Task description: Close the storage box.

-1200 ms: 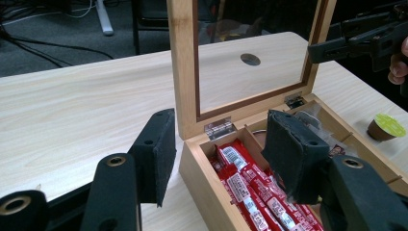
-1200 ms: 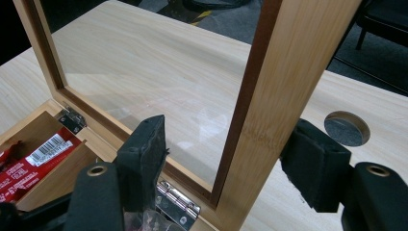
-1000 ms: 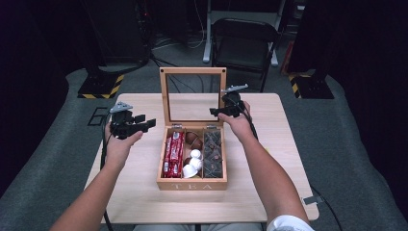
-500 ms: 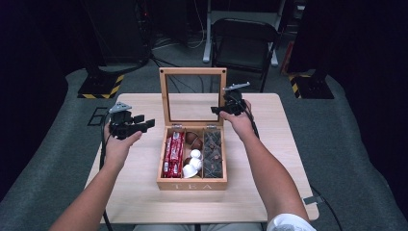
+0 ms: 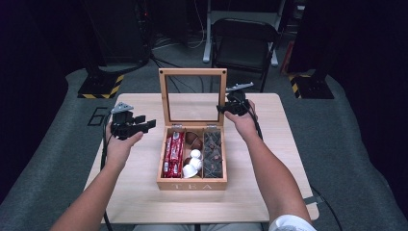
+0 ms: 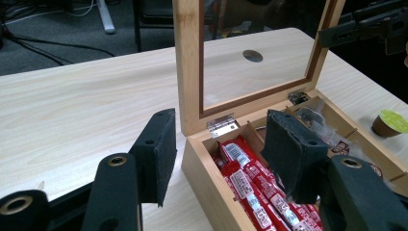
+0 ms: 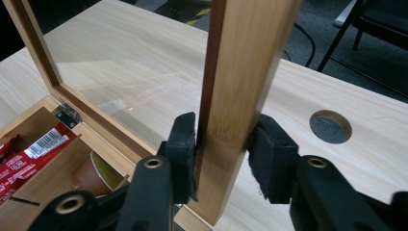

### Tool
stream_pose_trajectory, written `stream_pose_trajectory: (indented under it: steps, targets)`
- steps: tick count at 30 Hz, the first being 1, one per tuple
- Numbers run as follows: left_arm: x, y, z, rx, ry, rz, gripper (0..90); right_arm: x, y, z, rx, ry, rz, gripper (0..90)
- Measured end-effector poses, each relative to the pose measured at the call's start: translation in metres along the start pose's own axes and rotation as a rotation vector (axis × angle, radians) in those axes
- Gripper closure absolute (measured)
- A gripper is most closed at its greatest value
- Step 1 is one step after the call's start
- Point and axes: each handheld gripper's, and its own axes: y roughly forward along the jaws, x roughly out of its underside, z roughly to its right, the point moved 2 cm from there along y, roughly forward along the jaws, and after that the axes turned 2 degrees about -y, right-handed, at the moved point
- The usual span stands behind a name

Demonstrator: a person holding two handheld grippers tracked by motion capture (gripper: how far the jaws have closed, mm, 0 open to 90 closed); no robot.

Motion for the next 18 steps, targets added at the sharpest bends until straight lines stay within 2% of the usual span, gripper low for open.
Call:
stream_pose_trajectory:
  steps: [5, 11, 18]
  targets:
    - [-0.001, 0.001, 0.002, 0.003, 0.004, -0.002, 45.2, 0.002, -0.003, -0.001, -0.009, 0.019, 0.010, 64.7]
    - [-0.003, 0.003, 0.004, 0.006, 0.006, -0.002, 45.2, 0.005, -0.006, -0.003, -0.010, 0.012, 0.025, 65.3]
    - [-0.005, 0.006, 0.007, 0.008, 0.009, -0.002, 45.2, 0.007, -0.011, -0.007, -0.005, -0.026, 0.035, 65.7]
